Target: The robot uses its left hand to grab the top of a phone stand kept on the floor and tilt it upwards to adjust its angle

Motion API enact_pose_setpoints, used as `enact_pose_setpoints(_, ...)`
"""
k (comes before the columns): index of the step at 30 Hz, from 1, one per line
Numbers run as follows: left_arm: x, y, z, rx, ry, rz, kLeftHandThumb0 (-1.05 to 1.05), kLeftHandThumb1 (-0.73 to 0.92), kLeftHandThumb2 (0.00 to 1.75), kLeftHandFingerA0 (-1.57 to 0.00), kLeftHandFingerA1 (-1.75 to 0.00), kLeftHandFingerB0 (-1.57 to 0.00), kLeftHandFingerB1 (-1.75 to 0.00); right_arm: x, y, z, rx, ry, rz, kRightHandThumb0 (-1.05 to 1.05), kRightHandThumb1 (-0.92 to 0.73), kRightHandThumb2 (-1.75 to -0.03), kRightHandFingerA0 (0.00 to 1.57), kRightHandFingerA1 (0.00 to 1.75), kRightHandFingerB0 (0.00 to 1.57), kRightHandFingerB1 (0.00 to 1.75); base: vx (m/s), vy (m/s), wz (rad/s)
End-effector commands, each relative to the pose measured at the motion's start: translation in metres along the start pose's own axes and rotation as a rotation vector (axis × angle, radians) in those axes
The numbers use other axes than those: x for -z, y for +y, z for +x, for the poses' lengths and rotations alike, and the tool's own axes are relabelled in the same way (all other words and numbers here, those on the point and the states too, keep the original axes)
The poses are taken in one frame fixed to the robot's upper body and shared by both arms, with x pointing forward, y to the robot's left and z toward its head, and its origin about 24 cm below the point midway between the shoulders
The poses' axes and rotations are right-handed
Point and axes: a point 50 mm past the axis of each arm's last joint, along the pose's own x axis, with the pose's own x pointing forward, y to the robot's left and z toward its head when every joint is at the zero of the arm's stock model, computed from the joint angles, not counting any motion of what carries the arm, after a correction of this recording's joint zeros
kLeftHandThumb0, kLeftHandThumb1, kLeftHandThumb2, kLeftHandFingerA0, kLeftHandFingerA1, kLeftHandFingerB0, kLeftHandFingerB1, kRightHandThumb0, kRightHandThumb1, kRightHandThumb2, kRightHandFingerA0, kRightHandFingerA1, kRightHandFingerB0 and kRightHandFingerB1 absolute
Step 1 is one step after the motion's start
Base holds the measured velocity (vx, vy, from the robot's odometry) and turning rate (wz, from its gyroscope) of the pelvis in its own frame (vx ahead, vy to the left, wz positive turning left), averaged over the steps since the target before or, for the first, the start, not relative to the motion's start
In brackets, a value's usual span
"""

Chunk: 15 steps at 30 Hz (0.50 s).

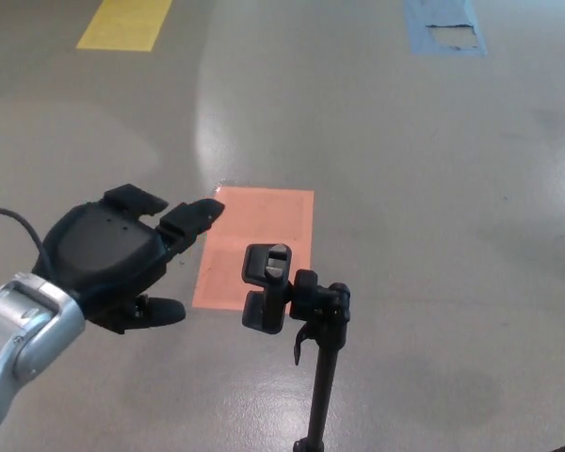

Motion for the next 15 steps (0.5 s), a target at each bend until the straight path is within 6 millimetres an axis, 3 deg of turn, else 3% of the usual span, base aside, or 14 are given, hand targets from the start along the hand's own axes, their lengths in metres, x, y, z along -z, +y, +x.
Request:
enact_pose_setpoints(1,0.028,-0.017,-0.005,0.095,0.164,-0.004,-0.89,0.74,1.08,-0.15,-0.45,0.00,-0.13,-0.002,-0.006,-0.001,0.008,-0.003,0.015,-0.59,-0.75,-0.62,0.32,0.41,0.28,0.33,0.00,0.000,0.00)
enact_pose_setpoints(3,0.037,-0.024,-0.007,0.114,0.212,-0.029,-0.80,0.68,1.04,-0.09,-0.43,0.00,-0.21,-0.006,-0.008,0.000,0.014,-0.009,0.010,-0.59,-0.76,-0.62,0.30,0.42,0.26,0.33,0.00,0.000,0.00)
enact_pose_setpoints(6,0.047,-0.049,-0.019,0.179,0.281,-0.134,-0.80,0.68,0.99,-0.16,-0.44,-0.03,-0.22,-0.002,-0.005,-0.001,0.009,-0.008,0.012,-0.61,-0.77,-0.62,0.29,0.44,0.24,0.33,0.00,0.000,0.00)
enact_pose_setpoints(15,0.059,-0.094,-0.042,0.214,0.414,-0.294,-0.82,0.69,1.01,-0.17,-0.46,-0.03,-0.20,-0.005,-0.004,0.000,0.017,-0.005,0.019,-0.59,-0.76,-0.62,0.30,0.44,0.25,0.33,0.00,0.000,0.00)
